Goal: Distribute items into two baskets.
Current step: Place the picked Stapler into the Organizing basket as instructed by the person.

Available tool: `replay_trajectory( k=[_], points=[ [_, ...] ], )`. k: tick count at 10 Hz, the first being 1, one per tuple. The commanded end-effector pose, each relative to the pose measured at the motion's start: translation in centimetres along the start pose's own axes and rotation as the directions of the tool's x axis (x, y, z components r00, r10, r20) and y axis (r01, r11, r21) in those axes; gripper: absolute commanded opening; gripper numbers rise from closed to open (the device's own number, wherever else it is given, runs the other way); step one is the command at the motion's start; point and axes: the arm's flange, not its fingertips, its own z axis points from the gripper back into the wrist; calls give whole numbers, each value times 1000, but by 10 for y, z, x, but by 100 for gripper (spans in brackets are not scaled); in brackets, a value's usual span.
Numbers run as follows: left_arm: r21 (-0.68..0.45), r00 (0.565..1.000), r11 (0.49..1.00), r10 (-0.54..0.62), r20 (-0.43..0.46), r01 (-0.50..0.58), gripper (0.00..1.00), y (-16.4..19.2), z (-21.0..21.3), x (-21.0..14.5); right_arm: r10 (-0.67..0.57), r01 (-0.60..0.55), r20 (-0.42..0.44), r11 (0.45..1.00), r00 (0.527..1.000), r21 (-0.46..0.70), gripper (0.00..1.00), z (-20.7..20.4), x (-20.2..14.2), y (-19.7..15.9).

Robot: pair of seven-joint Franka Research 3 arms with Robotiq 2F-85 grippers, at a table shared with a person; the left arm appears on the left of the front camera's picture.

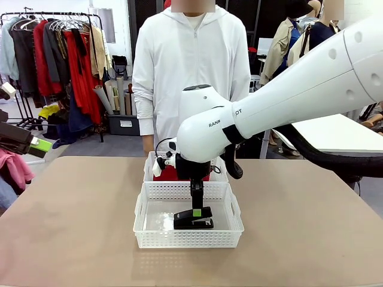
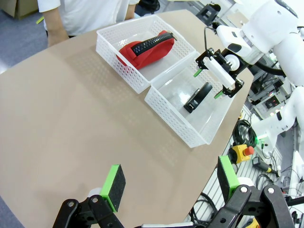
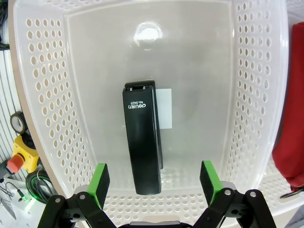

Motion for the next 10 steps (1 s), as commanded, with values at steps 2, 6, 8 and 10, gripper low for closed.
replay_trajectory(
  k=[2, 6, 8, 10],
  points=[
    [-10, 1000, 1000, 2, 9, -2, 100, -1, 0, 0, 2, -2, 5, 1000, 1000, -6, 100, 2, 1, 1],
    [-10, 1000, 1000, 2, 9, -2, 100, -1, 0, 0, -133, 132, 52, 991, 990, 22, 100, 22, -24, -11],
    [-10, 1000, 1000, 2, 9, -2, 100, -1, 0, 0, -253, 257, 108, 966, 961, -24, 100, 68, -55, -17],
    [-10, 1000, 1000, 2, 9, -2, 100, -1, 0, 0, -388, 379, 179, 922, 904, 83, 100, 112, -100, -37]
  ],
)
